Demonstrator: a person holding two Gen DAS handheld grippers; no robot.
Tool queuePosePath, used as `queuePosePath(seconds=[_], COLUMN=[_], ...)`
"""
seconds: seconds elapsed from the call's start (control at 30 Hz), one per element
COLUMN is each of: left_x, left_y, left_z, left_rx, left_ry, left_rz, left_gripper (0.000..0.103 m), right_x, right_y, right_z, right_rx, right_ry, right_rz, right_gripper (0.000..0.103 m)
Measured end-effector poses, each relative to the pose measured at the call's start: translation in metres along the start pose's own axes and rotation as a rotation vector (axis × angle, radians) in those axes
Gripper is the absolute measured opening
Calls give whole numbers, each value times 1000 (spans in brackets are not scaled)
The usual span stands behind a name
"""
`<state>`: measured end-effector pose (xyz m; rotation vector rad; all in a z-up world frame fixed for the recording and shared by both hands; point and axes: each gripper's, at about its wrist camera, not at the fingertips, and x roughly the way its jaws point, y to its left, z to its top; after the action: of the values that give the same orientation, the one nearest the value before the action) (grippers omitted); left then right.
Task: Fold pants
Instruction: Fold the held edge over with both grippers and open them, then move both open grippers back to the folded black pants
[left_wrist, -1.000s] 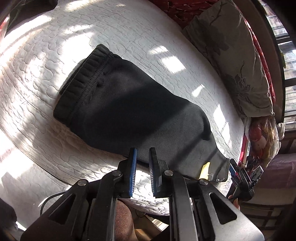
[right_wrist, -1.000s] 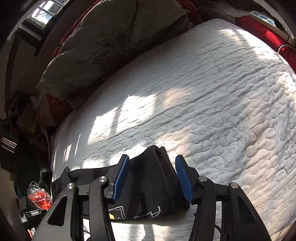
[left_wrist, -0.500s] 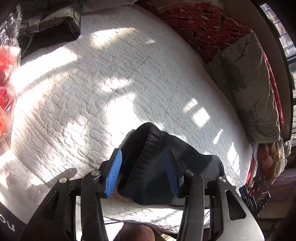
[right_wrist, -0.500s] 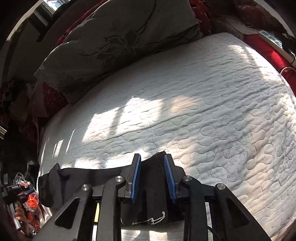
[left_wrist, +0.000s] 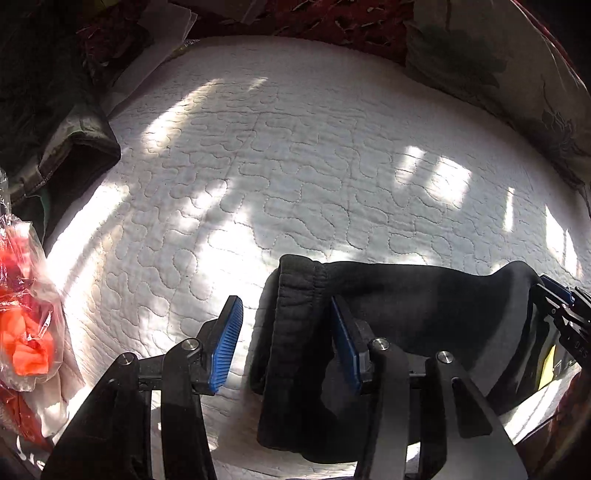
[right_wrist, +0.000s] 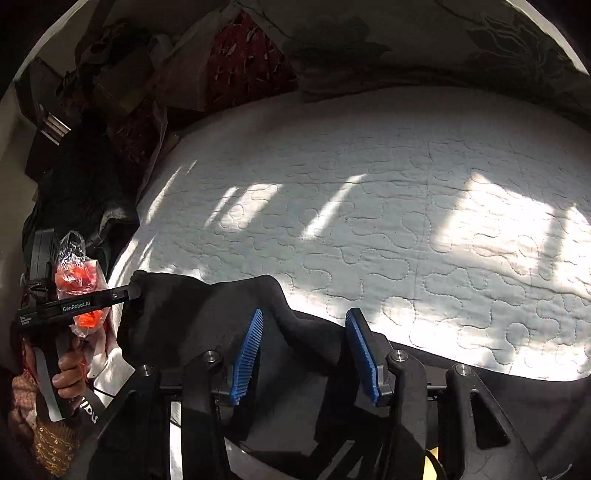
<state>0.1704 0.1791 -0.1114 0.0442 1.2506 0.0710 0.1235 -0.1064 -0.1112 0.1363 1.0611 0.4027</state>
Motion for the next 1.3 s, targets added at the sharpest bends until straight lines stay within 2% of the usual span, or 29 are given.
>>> queuePosePath(seconds=[0.03,0.07,0.1,0.17,0.23,0.33,0.4,0.5,0.6,0.77,0.87,0.93,1.03,1.1,1.2,1.3], left_x=[6,8,7,1,-8,-29,-40,-57,-66,-68,-70,-73,-90,-109,-151,-222], left_y=[-3,-6,-8,-5,5,24,34,27,-6,-111,-170,-200,-234,-257,-295,-317], left_z=[-3,-4,-5,-6,-7,-11,-19,-37,-58,-90,-99,-99,-103,-105,-106,-100], left_rx=[22,32,37,30,-13,-119,-192,-234,-229,-155,-103,-104,-149,-144,-14,132], left_ry=[-2,-16,-31,-38,-38,-56,-58,-44,-2,127,183,213,217,202,208,114], left_rz=[20,36,46,42,-9,-98,-152,-230,-329,-476,-498,-516,-550,-569,-577,-535], left_gripper=[47,47,47,47,47,47,47,47,47,47,47,47,47,47,47,47], right_x=[6,15,23,23,13,-14,-37,-73,-107,-155,-170,-179,-189,-196,-196,-200], right_y=[8,11,8,1,-7,-25,-42,-74,-111,-184,-218,-233,-247,-257,-264,-270], right_z=[-1,-3,-4,-5,-7,-15,-24,-42,-65,-109,-134,-150,-169,-181,-193,-198], right_rx=[-60,-92,-83,-47,-19,72,133,219,306,485,568,588,581,576,589,594], right_ry=[2,11,30,17,18,-2,-31,-74,-119,-181,-190,-196,-202,-210,-217,-217], right_rz=[-74,-133,-148,-130,-99,-7,28,42,17,-20,-10,-5,-9,-9,24,39], right_gripper=[38,29,29,29,34,35,45,54,56,64,65,65,68,70,70,70])
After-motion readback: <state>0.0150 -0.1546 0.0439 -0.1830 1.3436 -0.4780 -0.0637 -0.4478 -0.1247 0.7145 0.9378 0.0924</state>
